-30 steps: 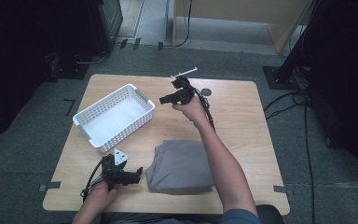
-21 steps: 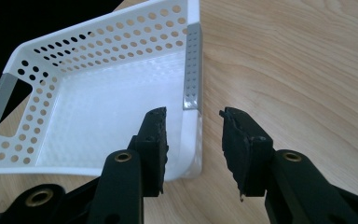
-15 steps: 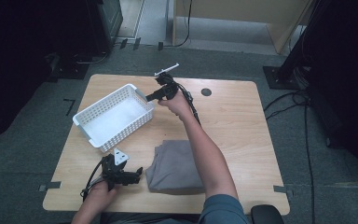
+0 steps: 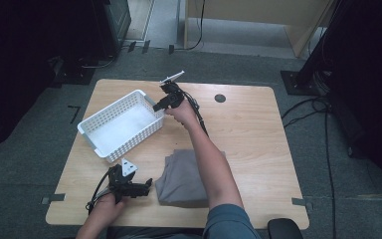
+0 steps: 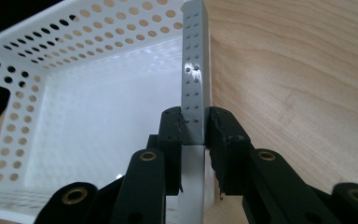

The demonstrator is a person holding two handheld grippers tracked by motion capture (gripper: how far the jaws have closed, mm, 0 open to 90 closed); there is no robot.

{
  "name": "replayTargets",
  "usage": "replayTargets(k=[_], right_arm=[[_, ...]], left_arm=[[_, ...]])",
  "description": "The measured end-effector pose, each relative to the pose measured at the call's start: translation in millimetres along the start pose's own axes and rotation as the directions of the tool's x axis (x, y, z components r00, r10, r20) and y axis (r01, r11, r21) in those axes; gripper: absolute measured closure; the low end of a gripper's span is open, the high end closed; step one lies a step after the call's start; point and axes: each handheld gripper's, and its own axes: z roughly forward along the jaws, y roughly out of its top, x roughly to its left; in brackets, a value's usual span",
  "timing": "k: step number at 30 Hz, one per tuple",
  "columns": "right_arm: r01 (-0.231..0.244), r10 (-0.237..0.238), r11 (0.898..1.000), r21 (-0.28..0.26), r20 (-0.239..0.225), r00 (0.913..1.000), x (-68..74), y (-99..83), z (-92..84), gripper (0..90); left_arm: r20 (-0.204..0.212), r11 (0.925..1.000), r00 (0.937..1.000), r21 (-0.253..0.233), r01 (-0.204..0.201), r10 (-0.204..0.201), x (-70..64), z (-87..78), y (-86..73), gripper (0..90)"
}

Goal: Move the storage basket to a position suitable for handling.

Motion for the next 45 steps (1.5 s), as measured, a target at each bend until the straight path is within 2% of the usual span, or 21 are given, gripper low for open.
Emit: replayTargets(k=[1, 6, 10, 12, 14, 16, 18, 21, 22, 24, 26, 27, 31, 35, 37, 45], right_arm=[[-0.024, 0.024, 1.000, -0.002, 0.006, 0.9997, -1.0, -0.6, -1.5, 76.4], [-0.051, 0.052, 0.999, -0.017, 0.040, 0.9978, -5.5, -6.2, -10.4, 77.1], [-0.096, 0.098, 0.995, -0.037, 0.057, 0.9935, -13.5, -15.4, -20.9, 77.1], [-0.148, 0.151, 0.988, -0.050, 0.065, 0.9864, -21.2, -23.1, -31.2, 77.1], [-0.156, 0.160, 0.986, -0.057, 0.076, 0.9841, -23.3, -25.6, -35.0, 77.1], [-0.184, 0.192, 0.979, -0.084, 0.093, 0.9771, -30.6, -33.5, -48.1, 77.0], [-0.187, 0.195, 0.978, -0.091, 0.095, 0.9762, -32.6, -35.8, -51.5, 77.0], [-0.217, 0.229, 0.969, -0.119, 0.106, 0.9675, -41.6, -46.4, -65.2, 76.9], [-0.235, 0.250, 0.963, -0.130, 0.110, 0.9621, -47.8, -54.2, -72.4, 76.9], [-0.244, 0.260, 0.960, -0.135, 0.111, 0.9593, -50.0, -57.1, -75.0, 76.8], [-0.264, 0.284, 0.951, -0.161, 0.119, 0.9513, -59.2, -70.4, -87.1, 76.8], [-0.264, 0.284, 0.951, -0.161, 0.119, 0.9513, -59.2, -70.4, -87.1, 76.8], [-0.291, 0.320, 0.937, -0.194, 0.143, 0.9365, -69.9, -88.3, -104.5, 76.7], [-0.313, 0.348, 0.924, -0.219, 0.146, 0.9259, -78.5, -104.6, -117.9, 76.2], [-0.314, 0.351, 0.922, -0.227, 0.146, 0.9248, -81.8, -112.8, -124.5, 76.0], [-0.342, 0.390, 0.905, -0.253, 0.172, 0.9047, -88.5, -133.1, -143.6, 75.6]], left_arm=[[0.000, 1.0000, 1.0000, 0.000, 0.000, 0.000, 0.0, 0.0, 0.0, 0.0], [0.000, 1.0000, 1.0000, -0.001, 0.000, 0.000, 0.0, 0.1, 0.0, 0.0], [0.000, 1.0000, 1.0000, 0.001, -0.002, 0.002, 0.1, -0.1, 0.0, 0.0], [0.000, 1.0000, 1.0000, 0.002, -0.002, 0.002, 0.1, -0.1, 0.0, 0.0], [0.000, 1.0000, 1.0000, 0.002, -0.002, 0.002, 0.1, -0.1, 0.0, 0.0], [0.000, 1.0000, 1.0000, 0.002, -0.002, 0.002, 0.1, -0.1, 0.0, 0.0], [0.000, 1.0000, 1.0000, 0.001, -0.002, 0.002, 0.1, 0.0, 0.0, 0.0], [0.000, 1.0000, 1.0000, 0.002, -0.003, 0.003, 0.1, -0.1, 0.0, 0.0], [0.000, 1.0000, 1.0000, 0.001, -0.002, 0.002, 0.1, 0.0, 0.0, 0.0], [0.001, 1.0000, 1.0000, 0.002, -0.003, 0.003, 0.1, 0.0, 0.1, 0.0], [0.002, 1.0000, 1.0000, 0.002, -0.005, 0.005, 0.3, 0.0, 0.2, 0.0], [0.002, 1.0000, 1.0000, 0.002, -0.005, 0.005, 0.3, 0.0, 0.2, 0.0], [0.004, 1.0000, 1.0000, 0.003, -0.007, 0.007, 0.4, 0.0, 0.3, 0.0], [0.004, 1.0000, 1.0000, 0.002, -0.008, 0.008, 0.5, 0.1, 0.3, 0.0], [0.004, 1.0000, 1.0000, 0.002, -0.008, 0.008, 0.5, 0.1, 0.3, 0.0], [0.013, 0.9999, 0.9998, 0.001, -0.016, 0.016, 1.1, 1.2, 1.5, 0.0]])
